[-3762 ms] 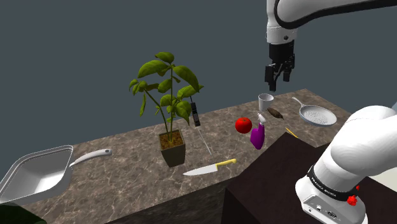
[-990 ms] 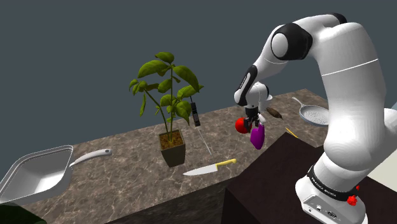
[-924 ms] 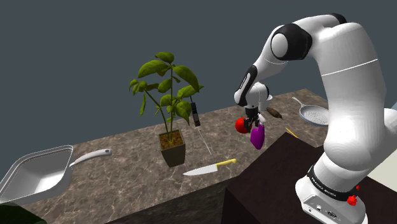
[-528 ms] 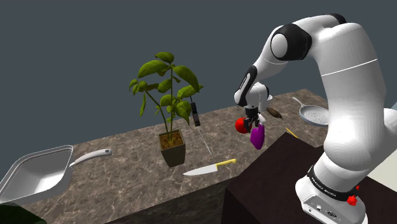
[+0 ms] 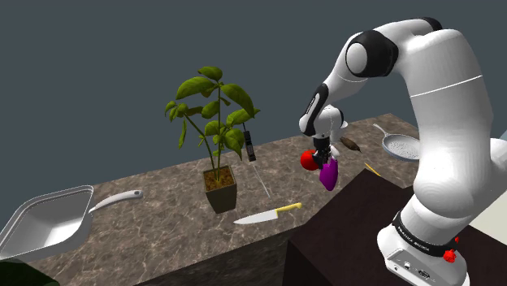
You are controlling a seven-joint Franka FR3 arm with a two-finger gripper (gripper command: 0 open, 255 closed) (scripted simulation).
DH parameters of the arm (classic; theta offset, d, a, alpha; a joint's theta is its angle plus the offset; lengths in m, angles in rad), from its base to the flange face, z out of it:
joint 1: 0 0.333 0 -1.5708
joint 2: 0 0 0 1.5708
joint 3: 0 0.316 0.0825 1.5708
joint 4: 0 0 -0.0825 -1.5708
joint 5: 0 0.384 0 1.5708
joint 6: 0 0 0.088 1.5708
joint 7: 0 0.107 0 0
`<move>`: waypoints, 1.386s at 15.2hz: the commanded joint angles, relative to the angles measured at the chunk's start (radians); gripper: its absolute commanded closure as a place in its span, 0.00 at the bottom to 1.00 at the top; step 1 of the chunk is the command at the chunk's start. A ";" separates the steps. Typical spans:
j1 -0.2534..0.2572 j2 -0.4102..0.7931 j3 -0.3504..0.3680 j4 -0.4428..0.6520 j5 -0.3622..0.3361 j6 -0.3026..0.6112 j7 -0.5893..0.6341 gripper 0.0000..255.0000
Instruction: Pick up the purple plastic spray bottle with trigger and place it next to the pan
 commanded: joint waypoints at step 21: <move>0.041 -0.246 -0.054 -0.066 -0.065 -0.179 0.033 1.00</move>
